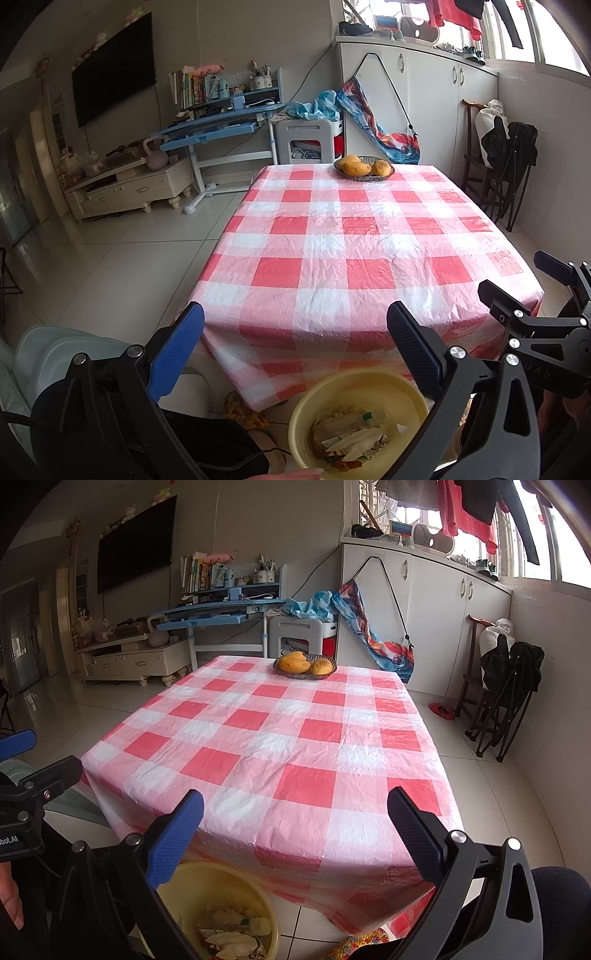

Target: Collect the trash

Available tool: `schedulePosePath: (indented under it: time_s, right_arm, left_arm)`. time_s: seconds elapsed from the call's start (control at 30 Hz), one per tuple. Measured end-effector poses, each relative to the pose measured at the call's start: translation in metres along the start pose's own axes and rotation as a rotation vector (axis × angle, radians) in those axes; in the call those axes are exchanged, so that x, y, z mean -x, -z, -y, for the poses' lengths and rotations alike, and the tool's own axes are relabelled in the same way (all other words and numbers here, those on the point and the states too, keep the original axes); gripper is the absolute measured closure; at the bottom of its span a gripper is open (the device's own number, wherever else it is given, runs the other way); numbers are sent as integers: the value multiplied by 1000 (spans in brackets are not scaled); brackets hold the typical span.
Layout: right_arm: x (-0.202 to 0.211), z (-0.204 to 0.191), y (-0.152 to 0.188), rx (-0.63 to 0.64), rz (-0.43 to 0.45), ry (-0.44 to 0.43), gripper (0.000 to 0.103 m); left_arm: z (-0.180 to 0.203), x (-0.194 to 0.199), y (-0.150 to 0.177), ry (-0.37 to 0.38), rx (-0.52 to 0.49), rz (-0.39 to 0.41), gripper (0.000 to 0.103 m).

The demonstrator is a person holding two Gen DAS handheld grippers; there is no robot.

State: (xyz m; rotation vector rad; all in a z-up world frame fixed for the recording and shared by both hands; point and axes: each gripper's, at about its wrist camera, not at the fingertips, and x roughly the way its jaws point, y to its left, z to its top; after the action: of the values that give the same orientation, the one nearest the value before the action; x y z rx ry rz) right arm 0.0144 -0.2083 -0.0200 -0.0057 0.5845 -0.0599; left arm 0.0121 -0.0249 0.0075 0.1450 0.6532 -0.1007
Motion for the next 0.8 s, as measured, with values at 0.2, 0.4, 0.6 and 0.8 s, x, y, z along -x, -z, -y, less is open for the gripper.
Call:
schedulePosePath:
  time_s: [0.2, 0.4, 0.6, 0.8]
  right_arm:
    - [0, 0, 0, 0, 0, 1, 8]
    - [0, 0, 0, -1, 0, 1, 8]
    - [0, 2, 1, -8, -1, 1, 8]
    - [-3, 0, 2, 9, -8, 7, 8]
  left_arm:
    - [0, 0, 0, 0, -1, 0, 7]
    - [0, 0, 0, -1, -2, 1, 7]
    - [0, 0, 0, 0, 0, 1, 7]
    - [-1, 0, 1, 2, 4, 2, 7]
